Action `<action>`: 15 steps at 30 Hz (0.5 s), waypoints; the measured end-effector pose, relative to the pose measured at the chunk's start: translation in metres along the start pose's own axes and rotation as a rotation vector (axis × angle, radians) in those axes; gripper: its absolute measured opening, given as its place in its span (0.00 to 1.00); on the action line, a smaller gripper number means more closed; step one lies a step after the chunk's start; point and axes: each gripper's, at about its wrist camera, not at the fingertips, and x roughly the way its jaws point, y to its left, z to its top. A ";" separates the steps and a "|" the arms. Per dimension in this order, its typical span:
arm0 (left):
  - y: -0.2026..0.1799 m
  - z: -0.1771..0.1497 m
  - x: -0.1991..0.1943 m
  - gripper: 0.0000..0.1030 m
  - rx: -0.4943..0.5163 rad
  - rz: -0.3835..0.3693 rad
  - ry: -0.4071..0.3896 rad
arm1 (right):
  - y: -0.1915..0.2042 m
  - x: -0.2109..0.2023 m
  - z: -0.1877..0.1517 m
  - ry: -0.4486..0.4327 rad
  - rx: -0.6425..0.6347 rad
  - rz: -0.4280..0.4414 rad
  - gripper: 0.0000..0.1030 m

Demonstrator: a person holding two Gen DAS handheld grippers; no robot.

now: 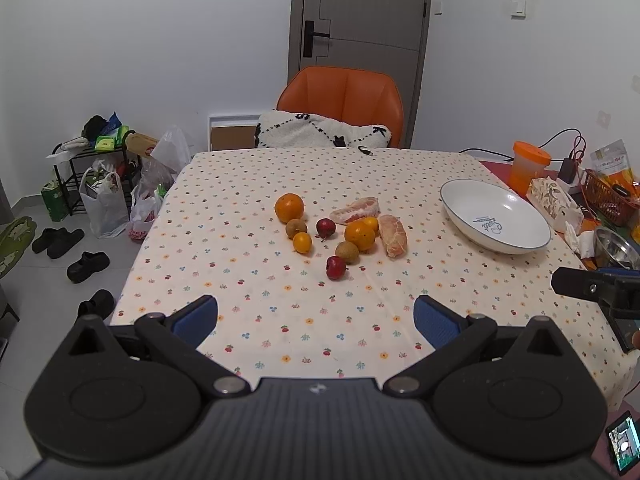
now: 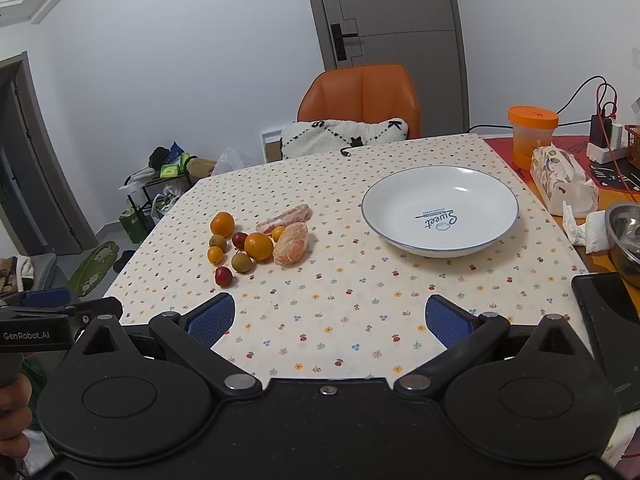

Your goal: Organize fruits

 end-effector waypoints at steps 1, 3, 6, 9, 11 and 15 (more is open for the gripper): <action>0.000 0.000 -0.001 1.00 -0.001 0.000 -0.003 | 0.000 0.000 0.000 -0.002 -0.001 -0.001 1.00; -0.001 0.000 -0.003 1.00 0.002 0.000 -0.010 | 0.000 -0.001 0.000 -0.006 -0.004 -0.003 1.00; -0.002 -0.002 -0.005 1.00 0.003 0.000 -0.012 | 0.000 -0.001 0.000 -0.005 -0.002 -0.004 1.00; -0.002 -0.002 -0.006 1.00 0.000 0.002 -0.014 | 0.000 -0.003 0.001 -0.009 -0.012 -0.001 1.00; 0.000 -0.002 -0.006 1.00 -0.007 0.003 -0.011 | 0.000 -0.004 0.003 -0.009 -0.005 -0.006 1.00; 0.002 -0.001 -0.007 1.00 -0.013 0.007 -0.019 | 0.000 -0.006 0.003 -0.013 -0.015 -0.007 1.00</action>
